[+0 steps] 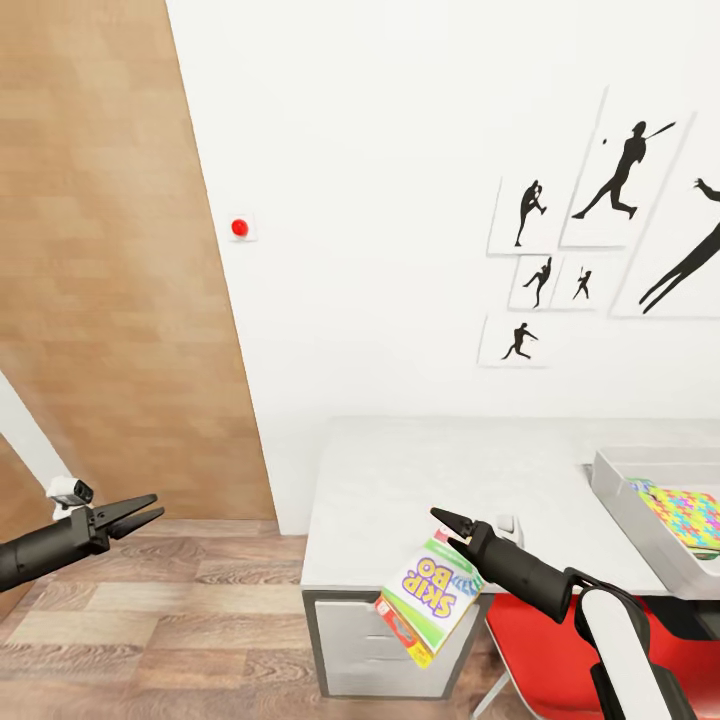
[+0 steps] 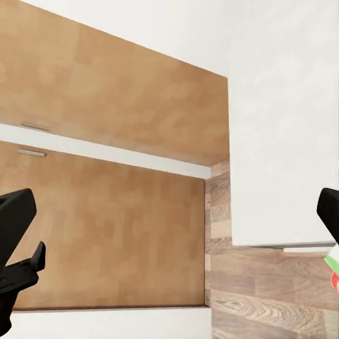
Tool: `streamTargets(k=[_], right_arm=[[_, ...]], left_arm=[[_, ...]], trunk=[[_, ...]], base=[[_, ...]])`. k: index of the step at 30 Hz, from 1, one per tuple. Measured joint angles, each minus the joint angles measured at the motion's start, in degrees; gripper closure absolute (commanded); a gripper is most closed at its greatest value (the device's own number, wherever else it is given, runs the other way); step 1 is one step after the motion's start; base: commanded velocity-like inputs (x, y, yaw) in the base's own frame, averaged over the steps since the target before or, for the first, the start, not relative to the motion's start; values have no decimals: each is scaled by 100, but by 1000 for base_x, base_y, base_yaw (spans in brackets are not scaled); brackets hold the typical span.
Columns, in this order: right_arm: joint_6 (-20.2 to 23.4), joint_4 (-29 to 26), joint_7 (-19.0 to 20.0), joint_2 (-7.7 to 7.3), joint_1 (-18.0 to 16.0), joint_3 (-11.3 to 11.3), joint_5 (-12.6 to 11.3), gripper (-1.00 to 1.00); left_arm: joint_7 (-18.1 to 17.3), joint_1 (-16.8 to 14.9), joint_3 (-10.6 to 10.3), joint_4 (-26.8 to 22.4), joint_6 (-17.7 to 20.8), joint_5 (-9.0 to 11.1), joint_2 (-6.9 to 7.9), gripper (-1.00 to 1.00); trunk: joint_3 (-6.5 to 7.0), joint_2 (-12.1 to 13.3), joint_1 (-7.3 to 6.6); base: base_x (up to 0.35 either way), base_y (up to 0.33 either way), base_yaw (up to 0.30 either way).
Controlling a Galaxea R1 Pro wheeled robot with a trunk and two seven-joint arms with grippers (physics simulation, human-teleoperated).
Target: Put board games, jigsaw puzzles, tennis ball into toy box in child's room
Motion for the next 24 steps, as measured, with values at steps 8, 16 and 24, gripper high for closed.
streamTargets(k=[8, 16, 24], right_arm=[[0, 7, -2, 0, -1, 0, 0, -100], [0, 11, -2, -2, 1, -1, -3, -100], [17, 9, -11, -3, 13, 20, 1, -100]], left_arm=[[0, 0, 4, 0, -6, 12, 2, -100], [-7, 0, -4, 0, 4, 5, 3, -100], [-8, 0, -314, 0, 10, 7, -3, -100]], trunk=[[1, 0, 0], [-96, -239, 131], [-222, -561, 307]], base=[[0, 0, 1], [0, 0, 0], [0, 0, 0]])
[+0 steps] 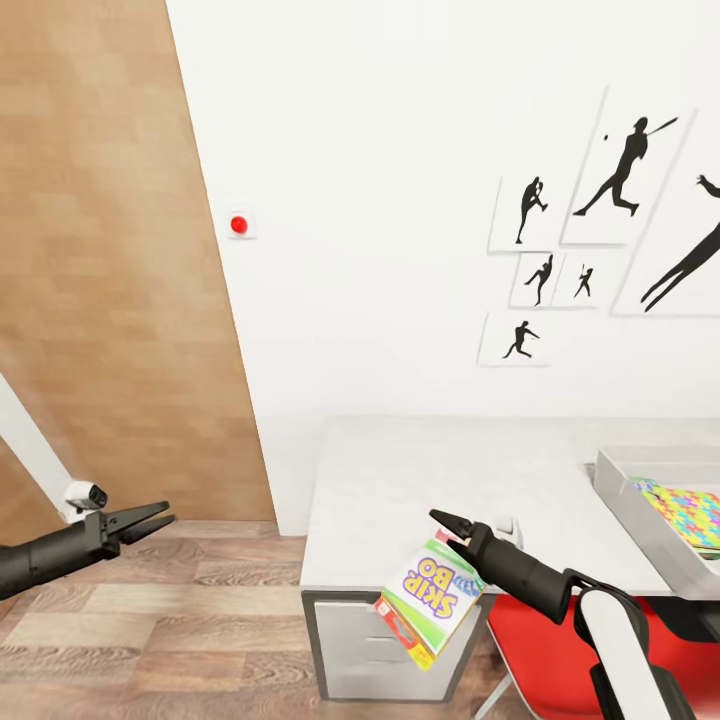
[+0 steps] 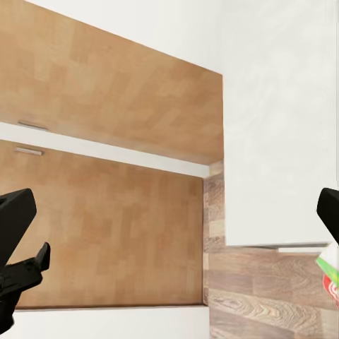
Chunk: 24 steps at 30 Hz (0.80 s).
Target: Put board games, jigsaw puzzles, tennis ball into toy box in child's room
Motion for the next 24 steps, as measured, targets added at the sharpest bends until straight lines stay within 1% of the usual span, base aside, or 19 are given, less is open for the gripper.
streamTargets(k=[1, 5, 7, 10, 14, 19, 22, 24], right_arm=[[-1, 1, -3, -1, 2, -2, 0, -100], [-11, 12, -13, 4, 4, 6, 1, -100], [-14, 14, -15, 6, 5, 15, 4, -100], [-11, 16, -12, 3, 5, 7, 7, -100], [-4, 17, -4, -4, 5, -18, 5, -100], [7, 17, -1, -11, 5, -23, 1, -100], [10, 14, 1, -13, 6, -29, -1, -100], [24, 10, 2, -18, 6, -76, -1, -100]], left_arm=[[0, 0, -75, 0, 0, 7, 1, -100], [6, 0, -184, 0, 1, 1, -1, -100], [10, 0, -203, 3, 1, 3, -11, -100], [25, 0, -221, 7, 0, 0, -65, -100], [39, -6, -230, 9, 1, -5, -133, -100], [79, -9, -232, 10, 2, -1, -156, -100], [90, -10, -233, 15, 2, -1, -159, -100], [97, -12, -233, 38, 3, 3, -158, -100]], trunk=[[-16, -40, 22], [-79, -201, 110], [-110, -281, 154], [-161, -402, 220], [-232, -562, 310], [-319, -763, 418], [-363, -884, 484], [-388, -964, 528]], base=[[0, 0, 0], [0, 0, 0], [0, 0, 0], [-27, 0, 0], [-160, 0, 0], [-98, 0, -21], [-22, 0, -108], [-8, 0, -151]])
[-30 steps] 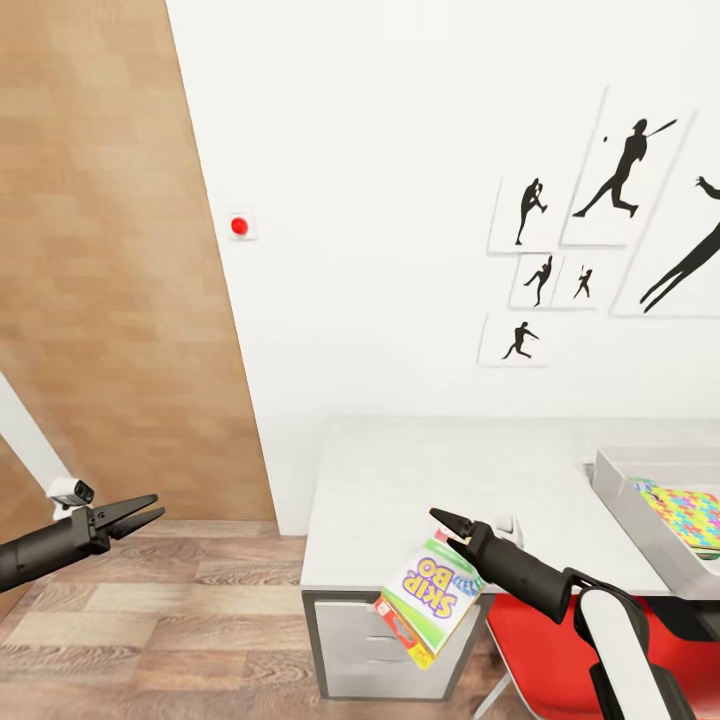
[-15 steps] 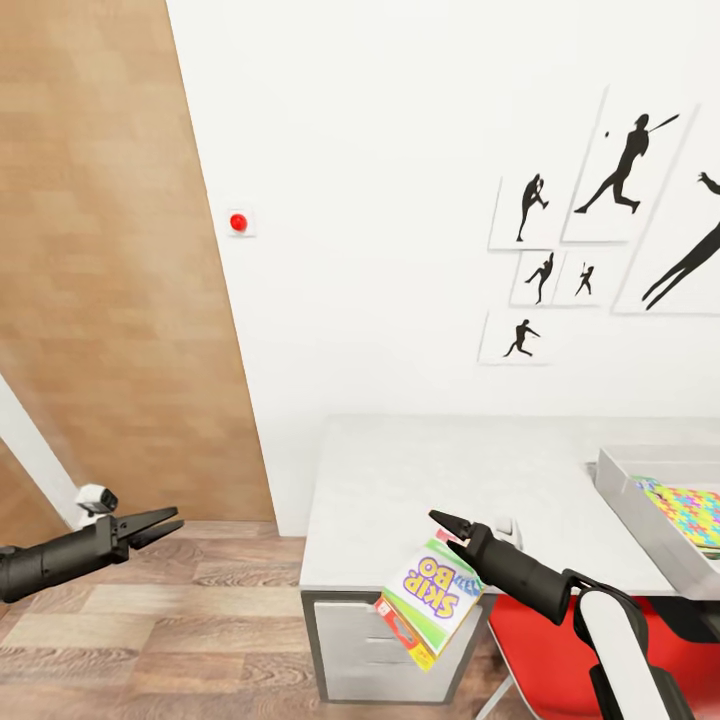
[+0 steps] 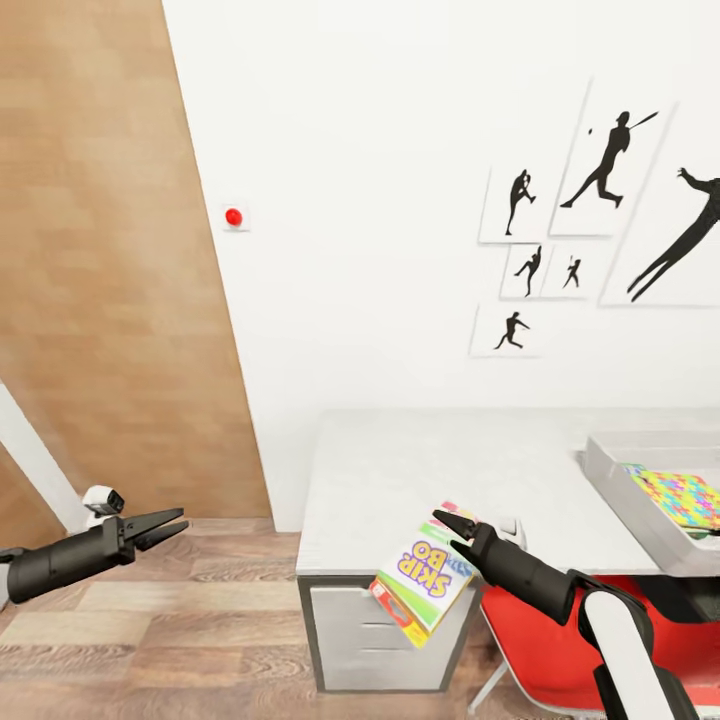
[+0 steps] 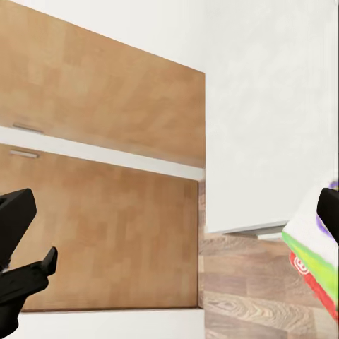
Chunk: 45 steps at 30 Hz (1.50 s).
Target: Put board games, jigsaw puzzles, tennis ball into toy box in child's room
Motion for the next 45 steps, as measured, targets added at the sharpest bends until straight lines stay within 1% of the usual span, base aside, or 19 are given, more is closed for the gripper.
streamTargets(k=[5, 7, 10, 12, 16, 23, 36, 39, 42, 44, 45], right_arm=[[25, -3, 4, -2, 0, -166, -12, -100], [31, -3, 5, -3, 2, -208, -14, -100], [36, -3, 5, -2, 3, -237, -16, -100], [37, -3, 5, -2, 4, -244, -16, -100], [38, -2, 6, -3, 4, -252, -16, -100], [40, -24, 6, 0, 5, -274, -21, -100], [33, -37, 2, 6, 8, -263, -22, -100], [36, -38, 2, 6, 24, -262, -19, -100], [66, -37, 30, 0, 76, -275, -17, -100], [127, -41, 121, -3, 116, -288, -18, -100], [200, -43, 232, -23, 134, -319, -18, -100]], left_arm=[[22, -40, -12, 237, -12, -10, -15, -100], [29, -50, -70, 295, -17, -15, -58, -100], [38, -62, -217, 338, -29, -21, -133, -100], [57, -65, -303, 348, -35, -22, -155, -100], [87, -67, -395, 375, -45, -22, -172, -100], [101, -68, -427, 415, -52, -22, -178, -100], [113, -68, -430, 425, -53, -21, -178, -100], [127, -68, -434, 427, -52, -20, -181, -100], [212, -68, -437, 428, -49, -19, -208, -100], [325, -69, -440, 428, -45, -15, -253, -100], [419, -72, -441, 428, -45, -13, -287, -100]], trunk=[[-58, -201, 110], [-81, -281, 154], [-114, -401, 220], [-138, -482, 264], [-199, -642, 352], [-321, -923, 508], [-555, -1445, 791], [-555, -1447, 792], [-555, -1447, 792], [-555, -1447, 792], [-555, -1447, 792]], base=[[-3, 0, -169], [-1, 0, -176], [0, 0, -178], [0, 0, -130], [-2, 0, -51], [-206, 0, -8], [-21, 0, 0], [0, 0, 0], [0, 0, 0], [0, 0, 0], [0, 0, 0]])
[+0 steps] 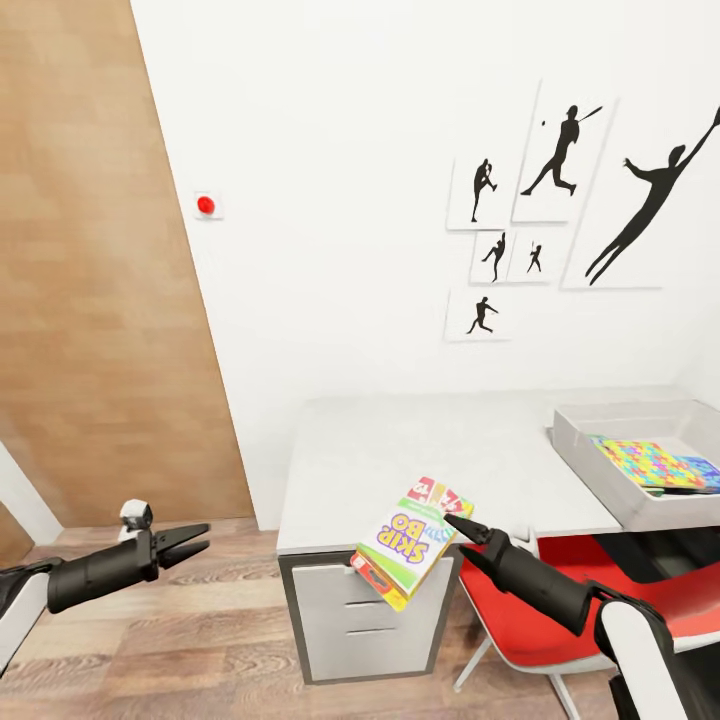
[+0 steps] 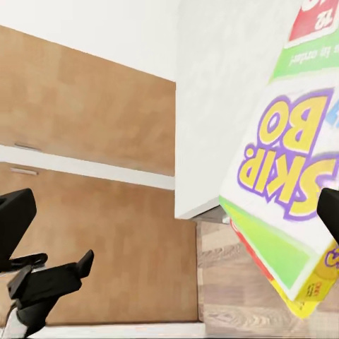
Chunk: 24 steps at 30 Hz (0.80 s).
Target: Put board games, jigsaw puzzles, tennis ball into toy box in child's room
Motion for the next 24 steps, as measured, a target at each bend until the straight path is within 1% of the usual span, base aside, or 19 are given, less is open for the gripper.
streamTargets(k=[2, 3, 4, 6, 7, 8, 9, 10, 11, 13, 16, 21, 22, 24], right_arm=[[133, -2, 274, -77, 18, -132, -8, -100], [180, -3, 523, -162, 26, -247, -17, -100], [182, -3, 675, -212, 29, -304, -20, -100], [184, -4, 1371, -405, 47, -446, -35, -100], [183, -4, 1570, -454, 60, -469, -27, -100], [182, -4, 1936, -548, 105, -500, -24, -100], [182, -4, 2112, -591, 133, -512, -16, -100], [180, -4, 2412, -656, 181, -528, -13, -100], [179, -4, 2546, -682, 203, -534, -5, -100], [179, -4, 2881, -744, 253, -553, 2, -100], [180, -4, 3066, -776, 278, -563, 4, -100], [180, -4, 3132, -799, 287, -567, 1, -100], [180, -4, 3134, -804, 287, -567, 1, -100], [180, -4, 3138, -820, 287, -567, 1, -100]], left_arm=[[150, -1, 1, 0, 1, 5, -42, -100], [226, -2, 1, 0, 2, 4, -64, -100], [257, -3, 1, 0, 4, 6, -77, -100], [328, -3, -3, 0, 3, 7, -135, -100], [339, -4, -4, 0, 3, 8, -150, -100], [354, -4, -5, 0, 3, 6, -184, -100], [361, -4, -6, 0, 2, 5, -205, -100], [372, -4, -6, 0, 2, 3, -249, -100], [379, -4, -7, 0, 2, 3, -278, -100], [441, -4, -7, 0, 5, 1, -385, -100], [744, -3, -9, 0, 10, 6, -585, -100], [1392, 4, -10, 0, 25, 18, -985, -100], [1437, 4, -10, 0, 26, 19, -1025, -100], [1562, 4, -11, 0, 25, 19, -1167, -100]], trunk=[[0, 0, 0], [-17, -39, 21], [-35, -79, 43], [-71, -159, 87], [-89, -199, 109], [-107, -239, 131], [-125, -280, 153], [-143, -320, 175], [-161, -360, 197], [-197, -440, 241], [-251, -560, 307], [-341, -761, 417], [-359, -801, 439], [-395, -881, 483]], base=[[0, 0, 0], [0, 0, 0], [0, 0, 0], [0, 0, 0], [0, 0, 0], [0, 0, 0], [0, 0, 0], [0, 0, 0], [0, 0, 0], [0, 0, 0], [0, 0, 0], [0, 0, 0], [0, 0, 0], [0, 0, 0]])
